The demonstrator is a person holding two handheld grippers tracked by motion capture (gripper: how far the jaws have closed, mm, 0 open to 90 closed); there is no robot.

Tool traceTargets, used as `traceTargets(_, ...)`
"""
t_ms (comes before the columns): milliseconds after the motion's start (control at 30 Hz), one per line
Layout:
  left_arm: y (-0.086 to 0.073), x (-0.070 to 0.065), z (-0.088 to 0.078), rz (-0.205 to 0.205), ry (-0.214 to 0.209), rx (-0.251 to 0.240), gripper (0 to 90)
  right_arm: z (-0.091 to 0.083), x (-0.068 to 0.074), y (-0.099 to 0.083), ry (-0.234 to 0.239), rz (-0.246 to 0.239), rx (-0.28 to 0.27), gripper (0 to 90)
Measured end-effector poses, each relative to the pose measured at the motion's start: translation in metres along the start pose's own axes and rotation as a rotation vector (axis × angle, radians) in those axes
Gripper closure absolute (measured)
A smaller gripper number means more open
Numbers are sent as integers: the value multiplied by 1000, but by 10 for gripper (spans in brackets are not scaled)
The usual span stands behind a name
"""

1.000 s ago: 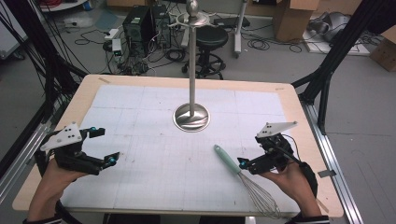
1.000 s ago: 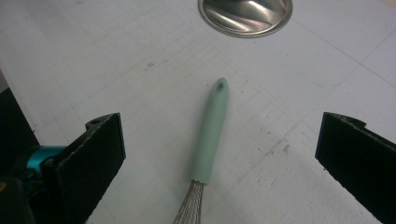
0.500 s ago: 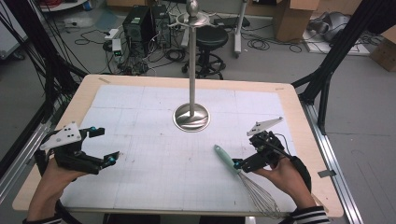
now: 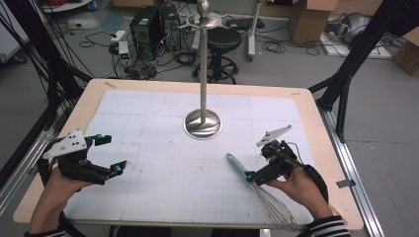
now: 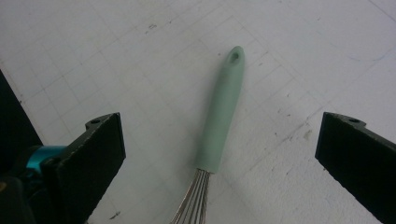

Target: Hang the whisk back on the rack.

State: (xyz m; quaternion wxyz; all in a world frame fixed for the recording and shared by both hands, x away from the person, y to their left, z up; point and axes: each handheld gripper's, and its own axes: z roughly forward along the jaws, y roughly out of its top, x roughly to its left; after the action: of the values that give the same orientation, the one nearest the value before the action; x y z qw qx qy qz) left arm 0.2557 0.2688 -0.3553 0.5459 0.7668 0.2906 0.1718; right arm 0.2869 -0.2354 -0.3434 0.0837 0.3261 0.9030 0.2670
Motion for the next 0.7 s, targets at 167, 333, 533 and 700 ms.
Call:
traceTargets(167, 0, 0, -1, 0, 3, -6, 17, 5, -1, -1, 0, 1, 22, 4)
traceTargets(333, 0, 0, 0, 4, 0, -7, 17, 13, -2, -2, -18, 8, 41, 4)
traceTargets(533, 0, 0, 0, 2, 0, -8, 17, 26, -1, -5, -3, 20, 84, 4)
traceTargets(700, 0, 0, 0, 4, -2, -7, 17, 36, 0, -3, -5, 23, 119, 4)
